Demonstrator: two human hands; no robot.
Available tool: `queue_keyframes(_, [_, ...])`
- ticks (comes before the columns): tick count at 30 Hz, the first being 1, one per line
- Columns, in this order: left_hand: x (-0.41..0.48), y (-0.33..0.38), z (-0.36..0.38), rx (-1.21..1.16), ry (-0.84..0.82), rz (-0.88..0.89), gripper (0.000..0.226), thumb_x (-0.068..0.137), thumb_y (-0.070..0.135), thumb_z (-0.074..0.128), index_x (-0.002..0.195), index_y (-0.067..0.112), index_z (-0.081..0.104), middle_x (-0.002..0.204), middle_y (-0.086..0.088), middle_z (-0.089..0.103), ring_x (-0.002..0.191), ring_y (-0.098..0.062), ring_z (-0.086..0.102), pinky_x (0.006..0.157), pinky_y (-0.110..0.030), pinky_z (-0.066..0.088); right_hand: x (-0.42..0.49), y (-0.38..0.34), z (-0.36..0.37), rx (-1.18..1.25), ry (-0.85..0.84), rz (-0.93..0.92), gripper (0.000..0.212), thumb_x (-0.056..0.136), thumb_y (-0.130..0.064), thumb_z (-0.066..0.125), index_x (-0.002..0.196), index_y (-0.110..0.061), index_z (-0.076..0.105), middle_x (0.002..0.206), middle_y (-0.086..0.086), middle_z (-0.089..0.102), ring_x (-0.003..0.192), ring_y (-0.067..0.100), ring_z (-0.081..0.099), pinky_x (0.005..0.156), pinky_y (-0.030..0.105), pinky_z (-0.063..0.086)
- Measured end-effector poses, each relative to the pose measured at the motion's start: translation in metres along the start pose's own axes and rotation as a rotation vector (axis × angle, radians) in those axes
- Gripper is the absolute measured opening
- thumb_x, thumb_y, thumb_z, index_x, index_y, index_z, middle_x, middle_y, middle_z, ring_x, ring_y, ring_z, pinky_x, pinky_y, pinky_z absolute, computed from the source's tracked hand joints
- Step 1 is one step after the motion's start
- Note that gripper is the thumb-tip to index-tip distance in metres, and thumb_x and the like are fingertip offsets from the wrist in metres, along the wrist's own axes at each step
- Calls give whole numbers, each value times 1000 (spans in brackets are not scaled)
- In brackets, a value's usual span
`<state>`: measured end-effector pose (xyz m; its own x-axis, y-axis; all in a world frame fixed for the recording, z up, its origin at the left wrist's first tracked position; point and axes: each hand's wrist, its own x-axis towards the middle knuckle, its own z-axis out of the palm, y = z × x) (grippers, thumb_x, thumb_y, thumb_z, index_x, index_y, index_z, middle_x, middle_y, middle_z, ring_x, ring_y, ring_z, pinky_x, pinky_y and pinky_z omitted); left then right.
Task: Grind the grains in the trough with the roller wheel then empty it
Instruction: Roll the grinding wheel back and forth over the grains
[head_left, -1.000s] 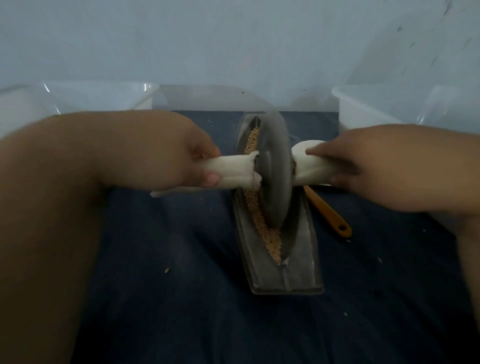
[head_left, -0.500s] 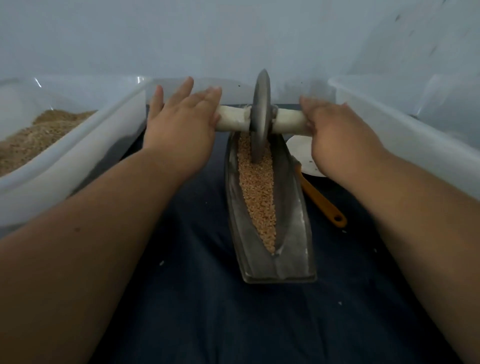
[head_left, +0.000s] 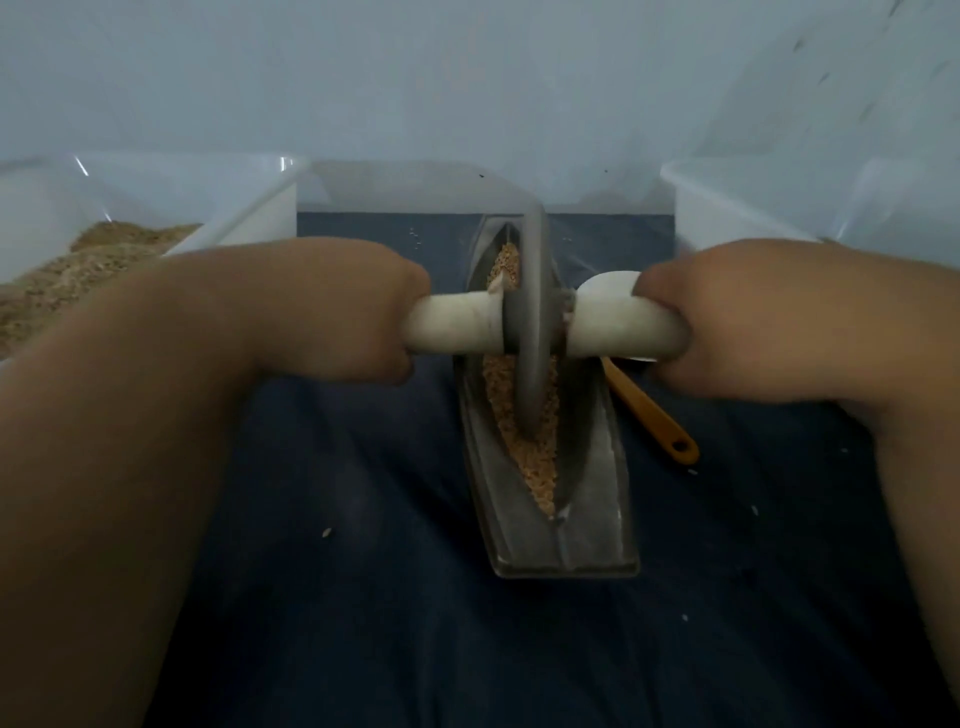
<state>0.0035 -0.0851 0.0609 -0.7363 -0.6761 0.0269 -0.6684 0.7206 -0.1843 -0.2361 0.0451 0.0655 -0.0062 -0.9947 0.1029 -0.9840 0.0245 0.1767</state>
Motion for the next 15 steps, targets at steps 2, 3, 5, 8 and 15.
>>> queue_keyframes(2, [-10,0,-7,-36,-92,42,25,62,49,65,75,32,53,66,7,58,60,-4,55,52,-23,36,-8,2,-7,77,-135,20,20,63,-42,70,74,-34,55,58,-8,60,54,5,57,51,29,47])
queue_keyframes(3, [-12,1,-9,-40,-106,48,25,59,50,63,76,33,55,65,8,59,59,-4,56,50,-21,35,-8,3,-7,102,-175,29,21,60,-43,70,75,-37,56,58,-11,61,52,4,58,52,29,50])
queue_keyframes(5, [-9,2,-5,-30,-55,45,21,61,45,64,74,31,55,62,7,58,56,-5,54,49,-23,38,-3,4,-1,122,-169,35,17,62,-37,70,71,-35,56,56,-10,60,52,4,57,52,28,50])
queue_keyframes(8, [7,1,8,-30,105,-29,17,69,38,64,75,29,50,66,8,52,59,-9,49,58,-31,46,16,4,15,167,-55,47,24,74,-27,68,69,-36,47,64,-8,58,60,8,56,52,27,42])
queue_keyframes(15, [44,4,41,66,498,-262,25,79,29,59,103,24,58,92,-3,60,93,-32,55,82,-41,35,54,0,57,-59,519,222,38,70,-5,61,106,-17,56,93,11,51,80,30,46,74,40,31])
